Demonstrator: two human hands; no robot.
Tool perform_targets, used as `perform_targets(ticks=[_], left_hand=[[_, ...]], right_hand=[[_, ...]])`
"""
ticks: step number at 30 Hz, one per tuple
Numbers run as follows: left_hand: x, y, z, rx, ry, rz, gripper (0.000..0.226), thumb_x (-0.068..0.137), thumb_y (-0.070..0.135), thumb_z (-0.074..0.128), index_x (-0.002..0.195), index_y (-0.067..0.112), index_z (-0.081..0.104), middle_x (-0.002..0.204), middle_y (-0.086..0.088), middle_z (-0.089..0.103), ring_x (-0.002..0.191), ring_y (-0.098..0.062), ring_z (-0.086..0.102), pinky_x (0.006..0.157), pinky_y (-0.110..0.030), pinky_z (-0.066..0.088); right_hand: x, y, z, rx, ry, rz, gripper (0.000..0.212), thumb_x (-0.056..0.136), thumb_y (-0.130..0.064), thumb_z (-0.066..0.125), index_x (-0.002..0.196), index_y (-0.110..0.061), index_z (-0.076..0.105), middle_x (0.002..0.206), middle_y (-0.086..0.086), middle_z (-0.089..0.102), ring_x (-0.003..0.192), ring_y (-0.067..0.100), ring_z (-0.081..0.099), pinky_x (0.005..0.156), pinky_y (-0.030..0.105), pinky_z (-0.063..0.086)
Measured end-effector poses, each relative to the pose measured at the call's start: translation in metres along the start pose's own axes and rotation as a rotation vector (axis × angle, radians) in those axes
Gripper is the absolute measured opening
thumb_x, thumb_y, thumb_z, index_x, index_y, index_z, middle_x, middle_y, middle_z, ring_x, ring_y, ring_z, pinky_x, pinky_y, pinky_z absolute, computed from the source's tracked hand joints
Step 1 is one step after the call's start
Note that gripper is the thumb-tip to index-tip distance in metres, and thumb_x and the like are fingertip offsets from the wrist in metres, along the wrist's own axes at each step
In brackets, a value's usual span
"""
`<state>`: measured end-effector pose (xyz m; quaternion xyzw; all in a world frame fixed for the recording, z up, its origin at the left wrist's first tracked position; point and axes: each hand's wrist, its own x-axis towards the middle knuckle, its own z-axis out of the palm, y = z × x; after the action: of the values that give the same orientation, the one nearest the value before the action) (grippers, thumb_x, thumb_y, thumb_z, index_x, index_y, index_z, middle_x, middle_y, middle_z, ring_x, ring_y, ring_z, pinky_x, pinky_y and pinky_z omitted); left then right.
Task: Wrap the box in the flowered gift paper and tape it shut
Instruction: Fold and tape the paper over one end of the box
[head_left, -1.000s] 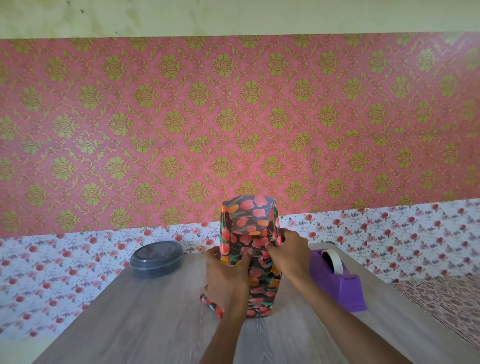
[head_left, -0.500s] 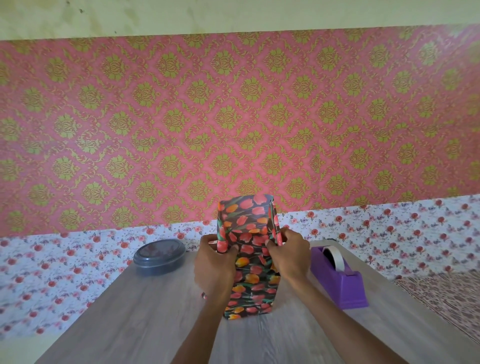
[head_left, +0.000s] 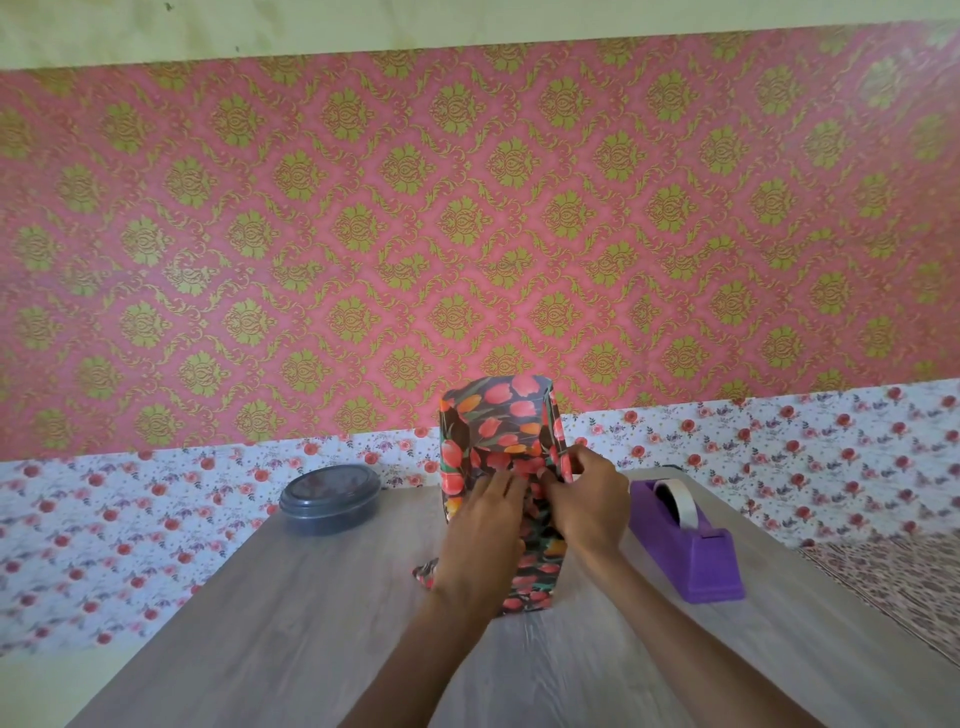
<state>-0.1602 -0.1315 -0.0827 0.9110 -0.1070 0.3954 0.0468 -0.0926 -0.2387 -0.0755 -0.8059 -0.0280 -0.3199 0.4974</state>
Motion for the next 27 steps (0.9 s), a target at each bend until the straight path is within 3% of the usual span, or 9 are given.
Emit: perform_targets(ticks=[2, 7, 9, 13, 22, 27], left_hand=[[0.009, -0.002, -0.001, 0.049, -0.099, -0.067, 0.057, 0.087, 0.003, 0.062, 0.14, 0.015, 0.045, 0.138, 0.001, 0.047, 0.127, -0.018, 0.045, 0.106, -0.028, 0.039], [0.026, 0.0, -0.004, 0.219, -0.128, -0.067, 0.044, 0.093, 0.002, 0.052, 0.135, 0.011, 0.045, 0.138, -0.007, 0.047, 0.13, -0.023, 0.04, 0.109, -0.033, 0.035], [0.031, -0.001, -0.006, 0.292, -0.145, -0.074, 0.045, 0.092, 0.005, 0.053, 0.136, 0.011, 0.042, 0.14, -0.008, 0.045, 0.133, -0.025, 0.037, 0.11, -0.036, 0.033], [0.043, -0.002, -0.014, 0.348, -0.207, -0.11, 0.044, 0.09, -0.001, 0.053, 0.132, 0.008, 0.046, 0.133, -0.01, 0.051, 0.125, -0.027, 0.048, 0.103, -0.037, 0.039], [0.054, 0.001, -0.023, 0.251, -0.274, -0.184, 0.037, 0.087, -0.008, 0.057, 0.122, 0.006, 0.059, 0.121, -0.011, 0.061, 0.109, -0.026, 0.062, 0.088, -0.033, 0.051], [0.048, 0.01, -0.03, 0.193, -0.196, -0.186, 0.041, 0.091, -0.002, 0.054, 0.13, 0.009, 0.048, 0.123, -0.009, 0.06, 0.107, -0.028, 0.063, 0.081, -0.036, 0.052]], right_hand=[[-0.002, 0.002, -0.002, 0.009, 0.002, -0.018, 0.018, 0.079, -0.029, 0.076, 0.072, -0.022, 0.061, 0.062, -0.015, 0.056, 0.055, 0.01, 0.052, 0.048, 0.026, 0.032], [-0.002, 0.008, 0.0, 0.024, 0.001, -0.055, 0.015, 0.079, -0.028, 0.078, 0.076, -0.026, 0.063, 0.07, -0.014, 0.063, 0.06, 0.011, 0.054, 0.048, 0.023, 0.031], [-0.003, 0.013, 0.002, 0.06, 0.006, -0.091, 0.01, 0.079, -0.027, 0.077, 0.079, -0.027, 0.067, 0.074, -0.013, 0.068, 0.065, 0.01, 0.06, 0.049, 0.022, 0.038], [-0.008, 0.022, 0.002, 0.152, 0.012, -0.141, 0.01, 0.08, -0.029, 0.077, 0.089, -0.029, 0.074, 0.079, -0.016, 0.072, 0.071, 0.004, 0.067, 0.058, 0.028, 0.052], [-0.002, 0.019, -0.003, 0.186, -0.021, -0.066, 0.015, 0.08, -0.03, 0.078, 0.094, -0.024, 0.074, 0.083, -0.011, 0.073, 0.07, 0.005, 0.063, 0.055, 0.02, 0.042], [-0.001, 0.014, -0.001, 0.28, -0.247, -0.081, 0.02, 0.075, -0.041, 0.08, 0.088, -0.034, 0.066, 0.074, -0.013, 0.07, 0.071, 0.004, 0.064, 0.062, 0.022, 0.047]])
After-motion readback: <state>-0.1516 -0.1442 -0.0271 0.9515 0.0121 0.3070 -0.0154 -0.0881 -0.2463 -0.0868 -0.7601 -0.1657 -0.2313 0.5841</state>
